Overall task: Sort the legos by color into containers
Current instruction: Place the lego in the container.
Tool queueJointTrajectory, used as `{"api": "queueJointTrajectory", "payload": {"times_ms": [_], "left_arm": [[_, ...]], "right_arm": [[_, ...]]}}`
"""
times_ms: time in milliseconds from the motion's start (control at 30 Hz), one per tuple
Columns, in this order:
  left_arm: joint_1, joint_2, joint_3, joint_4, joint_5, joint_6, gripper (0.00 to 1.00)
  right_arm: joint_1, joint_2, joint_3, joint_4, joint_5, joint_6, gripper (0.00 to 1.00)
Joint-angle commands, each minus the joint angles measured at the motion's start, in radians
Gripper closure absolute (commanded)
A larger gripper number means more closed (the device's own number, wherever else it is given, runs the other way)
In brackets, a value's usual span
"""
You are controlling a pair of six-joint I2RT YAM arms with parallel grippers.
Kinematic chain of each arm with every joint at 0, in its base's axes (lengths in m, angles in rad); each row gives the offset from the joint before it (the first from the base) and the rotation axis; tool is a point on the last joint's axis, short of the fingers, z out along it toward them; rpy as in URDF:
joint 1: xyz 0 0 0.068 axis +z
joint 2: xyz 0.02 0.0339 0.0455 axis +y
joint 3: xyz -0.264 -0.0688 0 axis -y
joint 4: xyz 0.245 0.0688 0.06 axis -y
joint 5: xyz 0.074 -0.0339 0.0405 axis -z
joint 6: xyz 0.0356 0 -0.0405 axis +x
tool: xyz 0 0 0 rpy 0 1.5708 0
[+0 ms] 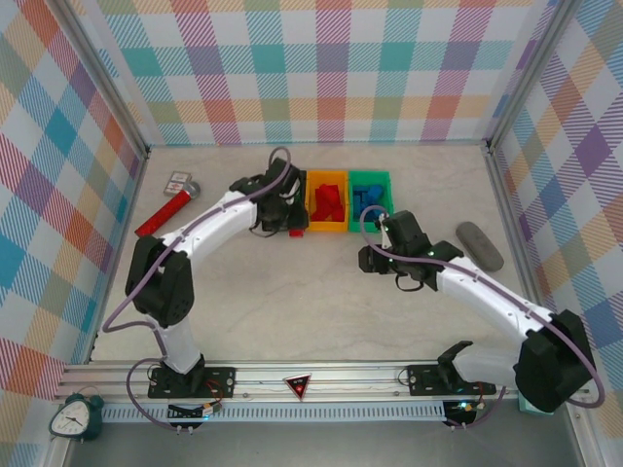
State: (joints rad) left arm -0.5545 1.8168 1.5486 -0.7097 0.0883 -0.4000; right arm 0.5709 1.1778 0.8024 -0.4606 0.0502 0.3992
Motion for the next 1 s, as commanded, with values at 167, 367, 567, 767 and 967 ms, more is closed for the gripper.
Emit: {"api": "queueJointTrajectory", "payload": {"times_ms": [167,367,567,767,967], "left_arm": [[-0.007,0.244,0.365,-0.086,0.016,0.053,0.73],[-0.007,0.405,0.582,-0.113,0.013,0.033,0.66],[-0.012,0.403,0.615,-0.140,-0.027,0.048,0.34],[-0.012,0.178,0.338,0.044,-0.034,0.051,0.27],[0.008,-0.123,-0.063,0.286,-0.081,0.043,0.20]], "right_arm": [[0.007,-0.127,-0.067,-0.064,0.017,0.046,0.44],[0.007,-0.178,-0.089,-0.081,0.011,0.062,0.44],[0.006,-0.200,-0.093,-0.096,0.014,0.068,0.42],[0.006,-0.156,-0.090,-0.065,0.008,0.074,0.41],[0.006,-0.122,-0.043,-0.063,0.047,0.070,0.38]]}}
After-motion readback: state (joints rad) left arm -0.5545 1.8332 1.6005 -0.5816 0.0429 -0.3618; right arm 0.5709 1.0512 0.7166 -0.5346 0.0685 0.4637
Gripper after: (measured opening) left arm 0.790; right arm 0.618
